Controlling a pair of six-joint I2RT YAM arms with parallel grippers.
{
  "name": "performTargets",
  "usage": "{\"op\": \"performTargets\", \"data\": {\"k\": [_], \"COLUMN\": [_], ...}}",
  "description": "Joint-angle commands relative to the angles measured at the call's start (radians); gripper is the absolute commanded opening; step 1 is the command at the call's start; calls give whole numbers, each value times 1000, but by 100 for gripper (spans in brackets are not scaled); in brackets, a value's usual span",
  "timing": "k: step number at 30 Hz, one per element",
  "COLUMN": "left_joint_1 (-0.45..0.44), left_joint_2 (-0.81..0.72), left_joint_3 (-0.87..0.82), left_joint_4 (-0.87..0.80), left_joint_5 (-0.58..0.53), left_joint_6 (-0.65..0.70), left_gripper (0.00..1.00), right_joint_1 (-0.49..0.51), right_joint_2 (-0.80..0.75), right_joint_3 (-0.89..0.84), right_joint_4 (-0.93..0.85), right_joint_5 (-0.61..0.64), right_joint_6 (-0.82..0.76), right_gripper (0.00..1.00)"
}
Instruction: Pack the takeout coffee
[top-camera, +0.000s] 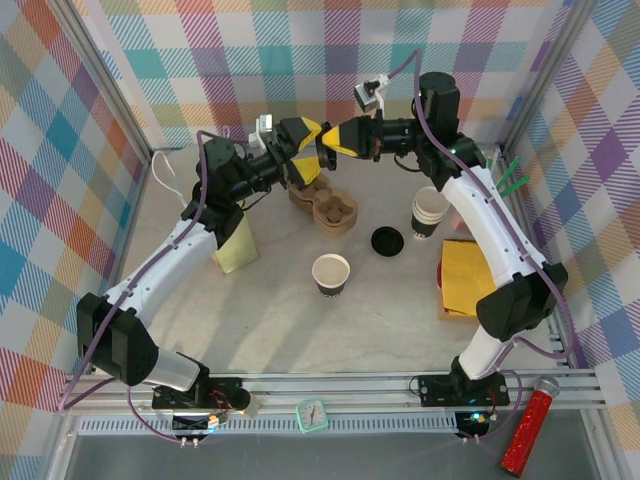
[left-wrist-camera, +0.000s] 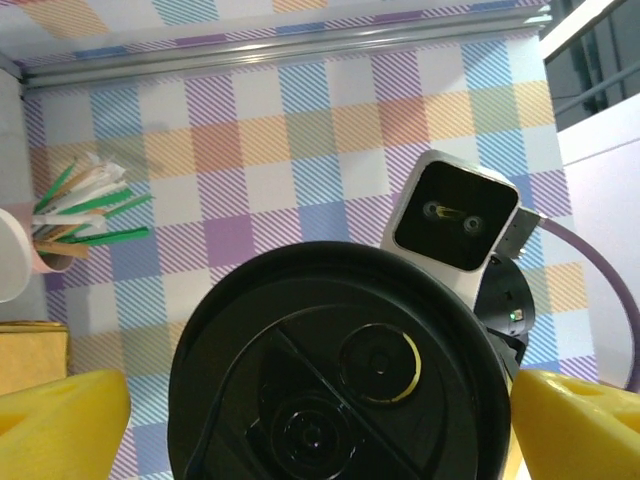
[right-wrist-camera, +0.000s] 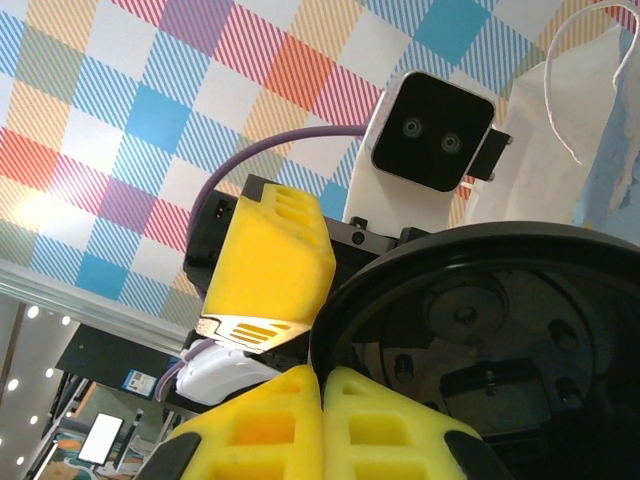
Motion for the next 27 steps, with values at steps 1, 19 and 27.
{"op": "performTargets", "data": {"k": [1, 19, 27], "left_joint_1": [2, 36, 36], "left_joint_2": [9, 1, 0], "left_joint_3": [-28, -89, -103], "left_joint_4": [137, 259, 304], "left_joint_5": [45, 22, 4], "left_joint_6": [-76, -161, -187], "left_gripper": [95, 88, 90], "right_joint_1": [3, 2, 2], "right_joint_2": [9, 34, 29], "right_joint_3": [39, 40, 30], "right_joint_4": [92, 202, 205], "right_joint_5": [-34, -44, -43], "right_joint_6": [37, 133, 134], "right_gripper": [5, 5, 4]}}
